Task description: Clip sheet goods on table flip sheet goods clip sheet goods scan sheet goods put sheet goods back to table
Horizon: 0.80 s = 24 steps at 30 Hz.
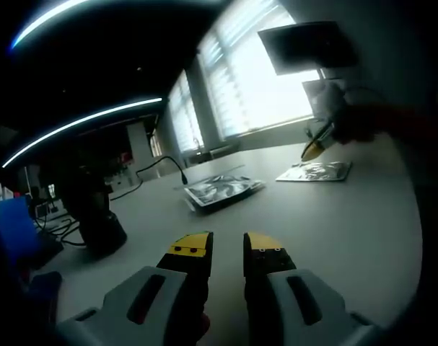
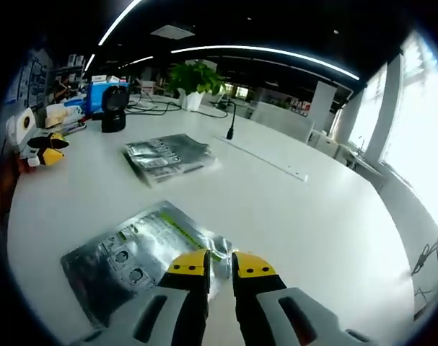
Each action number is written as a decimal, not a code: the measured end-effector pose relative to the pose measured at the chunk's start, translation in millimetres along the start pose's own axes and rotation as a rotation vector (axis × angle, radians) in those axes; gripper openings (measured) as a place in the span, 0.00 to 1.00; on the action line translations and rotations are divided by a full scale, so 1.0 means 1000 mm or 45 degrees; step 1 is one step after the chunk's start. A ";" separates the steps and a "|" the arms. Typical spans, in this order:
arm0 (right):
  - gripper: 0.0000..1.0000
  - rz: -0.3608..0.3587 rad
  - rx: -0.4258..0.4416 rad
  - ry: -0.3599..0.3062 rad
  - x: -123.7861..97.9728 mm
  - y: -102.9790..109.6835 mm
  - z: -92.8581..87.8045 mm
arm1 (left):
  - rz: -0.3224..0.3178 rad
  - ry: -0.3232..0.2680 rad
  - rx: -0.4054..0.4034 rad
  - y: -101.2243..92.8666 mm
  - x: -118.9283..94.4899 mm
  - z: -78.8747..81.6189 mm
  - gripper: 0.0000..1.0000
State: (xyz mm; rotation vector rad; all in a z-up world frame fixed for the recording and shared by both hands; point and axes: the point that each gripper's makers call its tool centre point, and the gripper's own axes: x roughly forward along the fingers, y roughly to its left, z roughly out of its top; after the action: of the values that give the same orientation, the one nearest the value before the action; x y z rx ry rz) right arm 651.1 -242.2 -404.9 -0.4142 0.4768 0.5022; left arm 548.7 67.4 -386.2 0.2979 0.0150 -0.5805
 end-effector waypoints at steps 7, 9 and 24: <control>0.09 0.042 0.023 0.058 0.007 -0.009 -0.001 | 0.000 -0.001 -0.002 0.000 0.000 0.000 0.09; 0.10 0.050 -0.004 0.092 0.008 -0.010 -0.003 | 0.001 -0.001 -0.003 0.001 0.000 0.000 0.09; 0.18 0.169 -0.062 0.275 0.018 0.004 -0.005 | -0.001 -0.004 -0.009 0.001 0.000 0.000 0.09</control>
State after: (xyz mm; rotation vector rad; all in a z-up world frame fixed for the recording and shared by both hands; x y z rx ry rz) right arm 661.3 -235.3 -418.8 -0.4884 0.7049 0.6011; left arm 549.3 67.7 -385.6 0.2904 0.0138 -0.5820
